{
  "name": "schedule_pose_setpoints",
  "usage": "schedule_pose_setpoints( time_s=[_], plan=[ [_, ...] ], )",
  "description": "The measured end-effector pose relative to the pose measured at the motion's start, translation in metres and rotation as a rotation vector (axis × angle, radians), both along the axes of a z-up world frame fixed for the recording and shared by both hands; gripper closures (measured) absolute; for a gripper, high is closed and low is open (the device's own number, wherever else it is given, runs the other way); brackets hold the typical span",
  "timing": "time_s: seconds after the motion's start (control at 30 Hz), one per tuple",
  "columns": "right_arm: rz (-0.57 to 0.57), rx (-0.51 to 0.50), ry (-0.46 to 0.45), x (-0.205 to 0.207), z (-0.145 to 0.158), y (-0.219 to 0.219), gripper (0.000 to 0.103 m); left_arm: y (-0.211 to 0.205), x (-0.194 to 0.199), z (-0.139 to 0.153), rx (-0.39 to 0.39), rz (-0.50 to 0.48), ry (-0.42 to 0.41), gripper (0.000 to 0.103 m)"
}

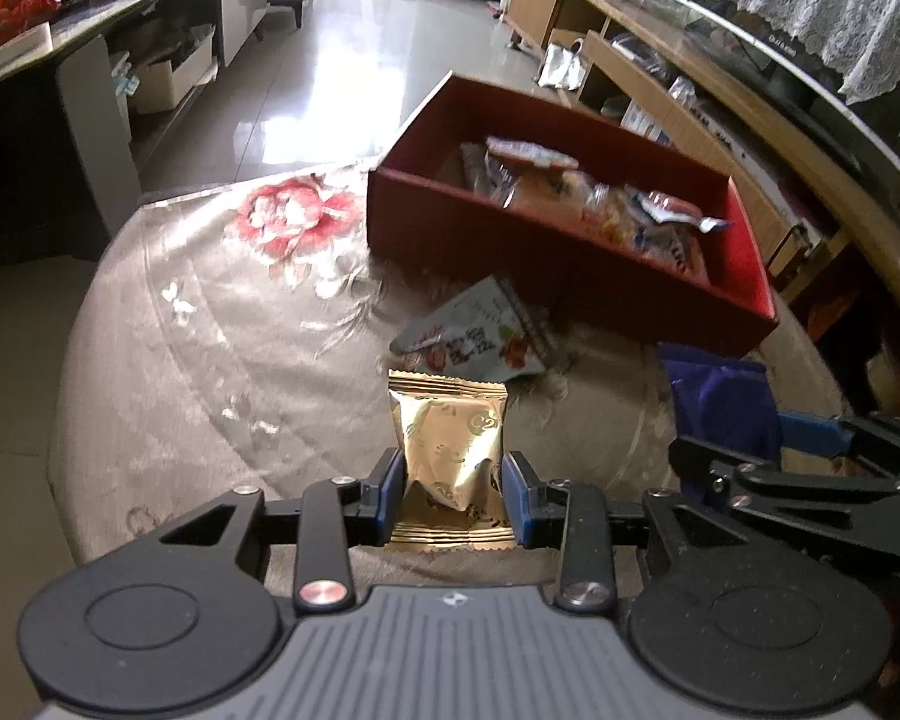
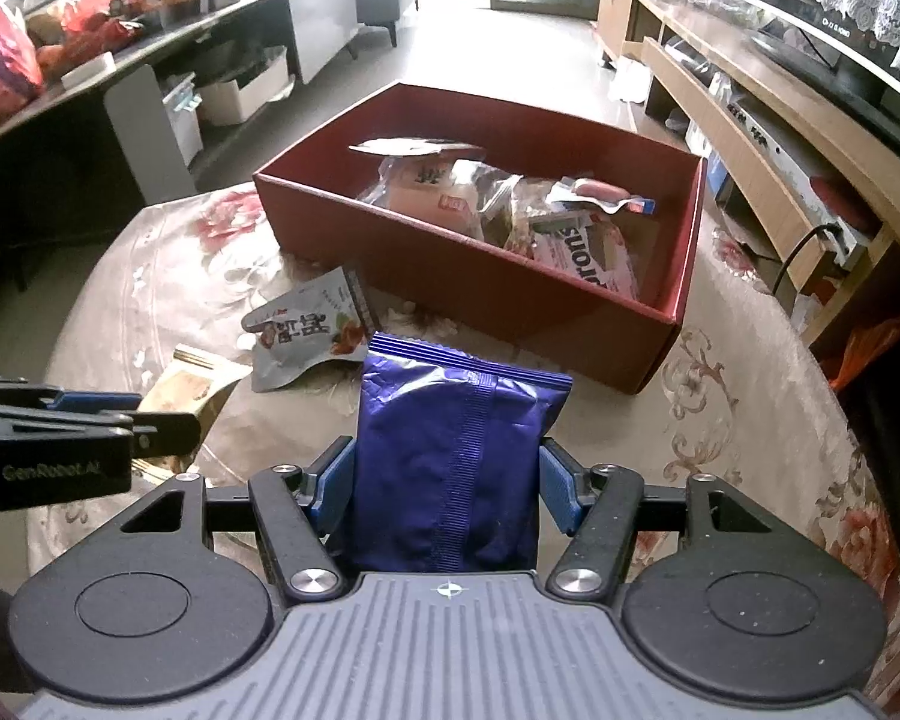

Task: Organize snacks
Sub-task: 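Close the left tool on the gold packet and lift it, then carry the gold packet and blue packet over the red box with both tools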

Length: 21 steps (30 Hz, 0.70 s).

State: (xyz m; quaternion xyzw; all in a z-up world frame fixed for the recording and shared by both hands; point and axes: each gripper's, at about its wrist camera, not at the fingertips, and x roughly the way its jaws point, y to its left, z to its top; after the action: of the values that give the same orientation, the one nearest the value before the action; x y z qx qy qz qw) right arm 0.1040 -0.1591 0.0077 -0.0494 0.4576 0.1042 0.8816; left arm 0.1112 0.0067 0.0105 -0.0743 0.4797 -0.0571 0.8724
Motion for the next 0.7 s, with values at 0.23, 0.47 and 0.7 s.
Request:
schedule_pose_setpoints(
  time_s=[0.23,0.47,0.7],
  plan=[
    [-0.011,0.007,-0.029,0.007,0.009,-0.002,0.033,-0.007,0.012,0.015,-0.004,-0.009,-0.045,0.065],
    [-0.026,0.021,-0.059,0.019,0.020,-0.006,0.033,-0.018,0.028,0.027,0.000,-0.028,-0.076,0.065],
    [-0.047,0.041,-0.086,0.036,0.029,-0.011,0.033,-0.032,0.049,0.036,0.017,-0.042,-0.108,0.065]
  ],
)
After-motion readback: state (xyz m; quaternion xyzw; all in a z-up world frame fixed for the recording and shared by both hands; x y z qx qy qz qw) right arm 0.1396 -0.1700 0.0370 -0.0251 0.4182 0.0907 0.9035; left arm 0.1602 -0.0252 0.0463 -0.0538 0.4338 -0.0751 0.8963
